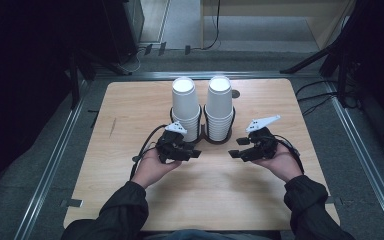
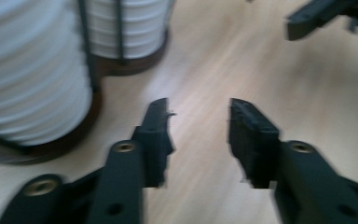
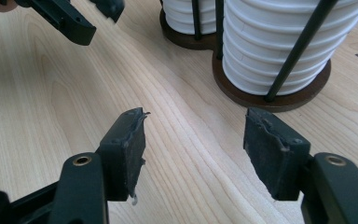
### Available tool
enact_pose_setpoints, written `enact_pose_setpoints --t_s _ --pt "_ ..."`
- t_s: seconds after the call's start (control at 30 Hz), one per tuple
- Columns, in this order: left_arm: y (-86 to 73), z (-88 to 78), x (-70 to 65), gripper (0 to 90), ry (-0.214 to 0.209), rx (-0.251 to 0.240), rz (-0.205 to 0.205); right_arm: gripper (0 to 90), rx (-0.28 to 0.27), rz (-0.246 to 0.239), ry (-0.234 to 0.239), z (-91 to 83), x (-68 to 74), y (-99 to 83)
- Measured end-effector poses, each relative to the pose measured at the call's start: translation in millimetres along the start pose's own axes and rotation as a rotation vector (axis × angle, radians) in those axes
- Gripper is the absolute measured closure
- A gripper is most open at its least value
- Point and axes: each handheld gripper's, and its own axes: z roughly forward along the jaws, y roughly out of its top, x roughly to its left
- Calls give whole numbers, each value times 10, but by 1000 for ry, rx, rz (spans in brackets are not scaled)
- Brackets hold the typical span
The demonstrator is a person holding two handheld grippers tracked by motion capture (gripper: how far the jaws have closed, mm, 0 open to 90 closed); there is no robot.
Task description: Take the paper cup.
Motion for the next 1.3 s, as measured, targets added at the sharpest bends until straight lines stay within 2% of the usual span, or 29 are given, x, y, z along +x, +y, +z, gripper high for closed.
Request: enact_pose_setpoints --t_s 0.07,0.33,0.47,0.6,0.7,0.73,0.8,0.83,0.97,1.03,1.07,1.1,1.2,1.3 --pt "24 9 -18 658 3 17 13 379 -14 9 -1 -27 -6 8" --pt "137 49 -38 792 14 -1 7 369 -28 15 -17 -90 -20 68" --pt "211 86 -51 776 34 5 33 352 -54 26 -29 -132 -29 127" --pt "258 117 -51 804 49 8 34 344 -57 30 -41 -143 -55 207" --pt "307 120 -30 838 57 1 18 335 -55 25 -45 -152 -71 278" --pt "326 128 -12 839 38 -6 0 331 -54 29 -40 -159 -79 301" --pt "352 134 -6 846 49 -5 -14 331 -53 31 -46 -169 -86 323" --pt "380 132 -14 859 66 -9 -11 325 -53 26 -53 -194 -99 376" --pt "478 130 -47 893 76 -30 -1 322 -63 11 -61 -241 -116 444" --pt "556 131 -72 896 104 -44 13 305 -73 11 -74 -302 -143 518" --pt "556 131 -72 896 104 -44 13 305 -73 11 -74 -302 -143 518" --pt "600 138 -76 895 110 -52 12 259 -85 12 -89 -330 -164 568" --pt "658 148 -96 895 131 -56 23 225 -90 20 -100 -351 -189 649" --pt "712 164 -103 894 156 -68 23 212 -83 8 -97 -361 -198 731"
